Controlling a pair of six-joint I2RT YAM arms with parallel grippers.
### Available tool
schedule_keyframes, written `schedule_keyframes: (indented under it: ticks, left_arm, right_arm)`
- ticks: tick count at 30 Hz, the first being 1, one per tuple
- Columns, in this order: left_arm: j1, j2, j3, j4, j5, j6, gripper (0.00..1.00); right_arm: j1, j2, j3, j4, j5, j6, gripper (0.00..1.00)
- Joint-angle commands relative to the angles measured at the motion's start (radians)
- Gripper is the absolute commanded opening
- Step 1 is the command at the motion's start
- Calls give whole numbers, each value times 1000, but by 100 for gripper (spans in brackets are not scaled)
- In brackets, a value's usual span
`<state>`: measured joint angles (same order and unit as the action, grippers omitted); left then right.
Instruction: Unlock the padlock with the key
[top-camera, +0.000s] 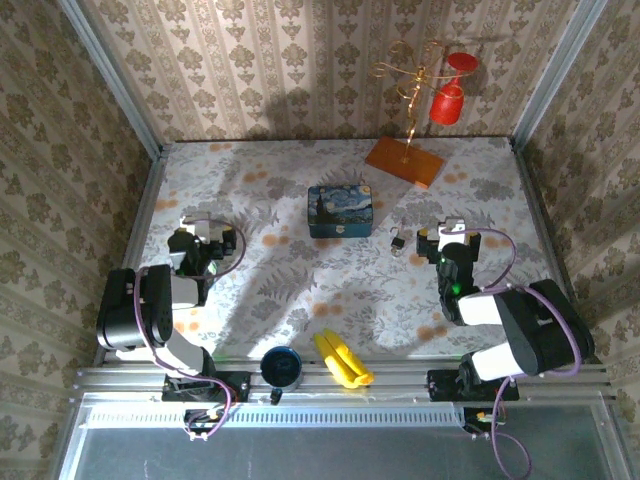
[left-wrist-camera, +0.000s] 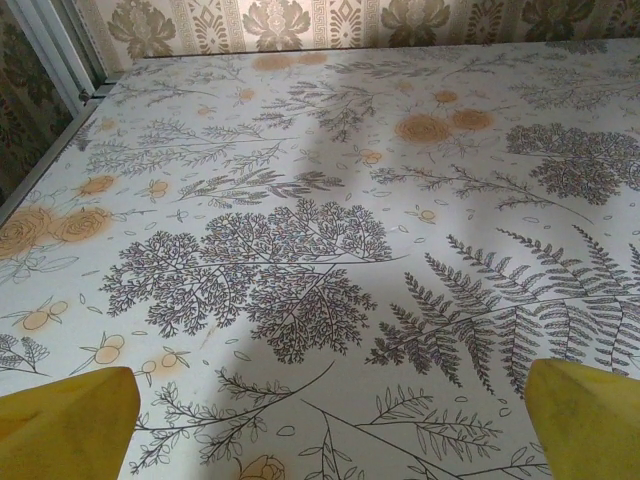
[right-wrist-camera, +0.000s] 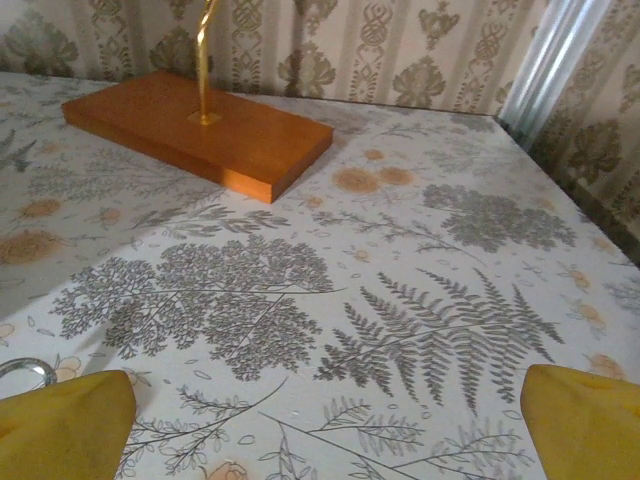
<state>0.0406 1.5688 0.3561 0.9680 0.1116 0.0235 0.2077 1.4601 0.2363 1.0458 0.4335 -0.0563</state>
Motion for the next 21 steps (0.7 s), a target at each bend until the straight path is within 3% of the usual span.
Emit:
schedule_keyframes:
  ticks: [1, 5, 10, 13, 15, 18, 21]
  left_arm:
    - [-1, -11, 22, -16, 59, 33, 100]
    - [10, -8, 17, -1, 148, 52, 100]
    - [9, -8, 17, 1, 144, 52, 100]
    - [3, -10, 19, -6, 128, 55, 100]
    - [2, -11, 18, -6, 125, 56, 100]
    - [0, -10, 18, -8, 123, 58, 100]
    - [-2, -11, 19, -6, 122, 59, 100]
  right_arm:
    - [-4, 38, -5, 154, -21, -29, 100]
    - [-77, 15, -28, 153, -61, 58, 100]
    - [-121, 4, 9, 56, -132, 95, 100]
    - [-126, 107, 33, 138, -194, 61, 100]
    - [-128, 52, 84, -55, -235, 61, 100]
    - [-152, 67, 163, -183, -252, 85, 100]
    - [-189, 68, 168, -193, -311, 108, 100]
